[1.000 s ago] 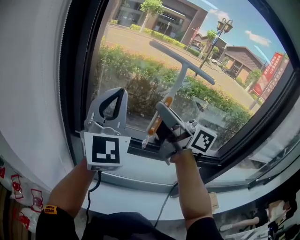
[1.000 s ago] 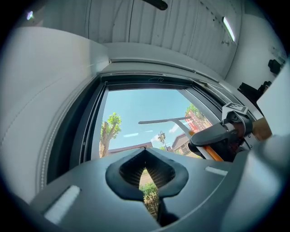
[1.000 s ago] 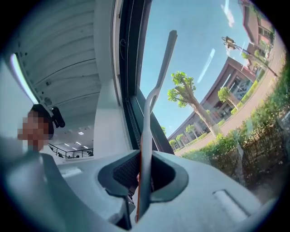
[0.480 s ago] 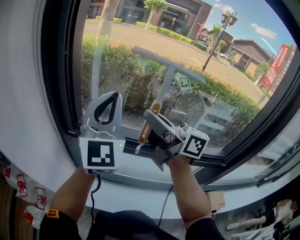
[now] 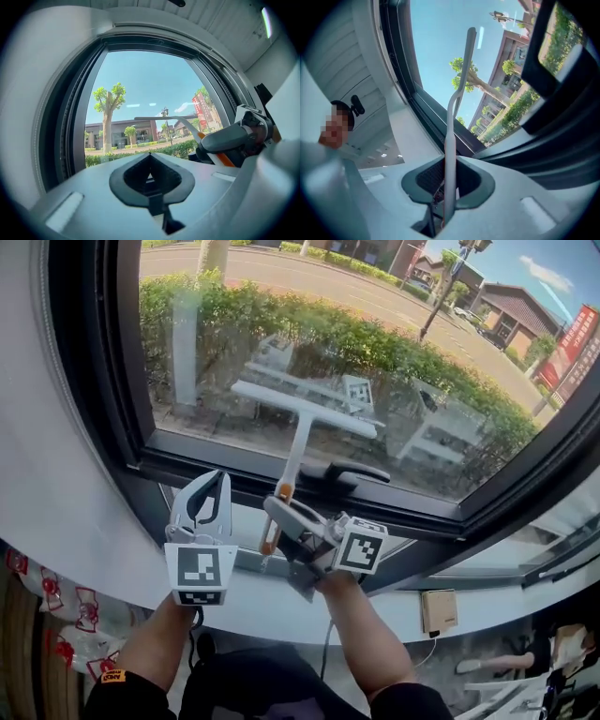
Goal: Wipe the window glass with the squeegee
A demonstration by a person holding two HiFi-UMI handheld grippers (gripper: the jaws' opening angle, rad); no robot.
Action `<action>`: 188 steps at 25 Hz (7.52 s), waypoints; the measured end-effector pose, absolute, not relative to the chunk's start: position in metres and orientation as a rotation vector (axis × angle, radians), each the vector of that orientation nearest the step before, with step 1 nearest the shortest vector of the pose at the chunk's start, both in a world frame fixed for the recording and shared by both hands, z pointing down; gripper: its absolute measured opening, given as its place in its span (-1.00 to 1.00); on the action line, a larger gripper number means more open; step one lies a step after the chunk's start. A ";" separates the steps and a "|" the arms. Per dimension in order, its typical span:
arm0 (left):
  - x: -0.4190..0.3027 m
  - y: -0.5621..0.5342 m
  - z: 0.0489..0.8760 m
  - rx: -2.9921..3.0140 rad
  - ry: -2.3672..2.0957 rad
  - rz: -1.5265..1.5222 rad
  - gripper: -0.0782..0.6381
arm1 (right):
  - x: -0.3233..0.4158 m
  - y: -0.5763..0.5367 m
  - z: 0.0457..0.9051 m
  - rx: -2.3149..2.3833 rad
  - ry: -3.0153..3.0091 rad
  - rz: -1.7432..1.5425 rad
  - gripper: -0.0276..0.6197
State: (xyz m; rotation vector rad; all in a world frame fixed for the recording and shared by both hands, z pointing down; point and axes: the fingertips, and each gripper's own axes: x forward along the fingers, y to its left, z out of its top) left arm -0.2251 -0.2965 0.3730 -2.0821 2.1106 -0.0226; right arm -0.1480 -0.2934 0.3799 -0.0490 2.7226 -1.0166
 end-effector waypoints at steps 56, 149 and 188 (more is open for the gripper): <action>-0.021 -0.337 0.317 -2.069 1.984 0.112 -0.73 | 0.031 -0.332 0.326 0.073 2.792 -0.889 -0.76; 0.041 -0.299 0.423 -2.197 1.975 -0.062 -0.73 | 0.160 -0.311 0.434 -0.162 2.802 -0.822 -0.77; -0.140 0.143 0.559 -2.248 2.369 -0.235 -0.73 | 0.008 0.104 0.548 -0.472 2.900 -1.181 -0.77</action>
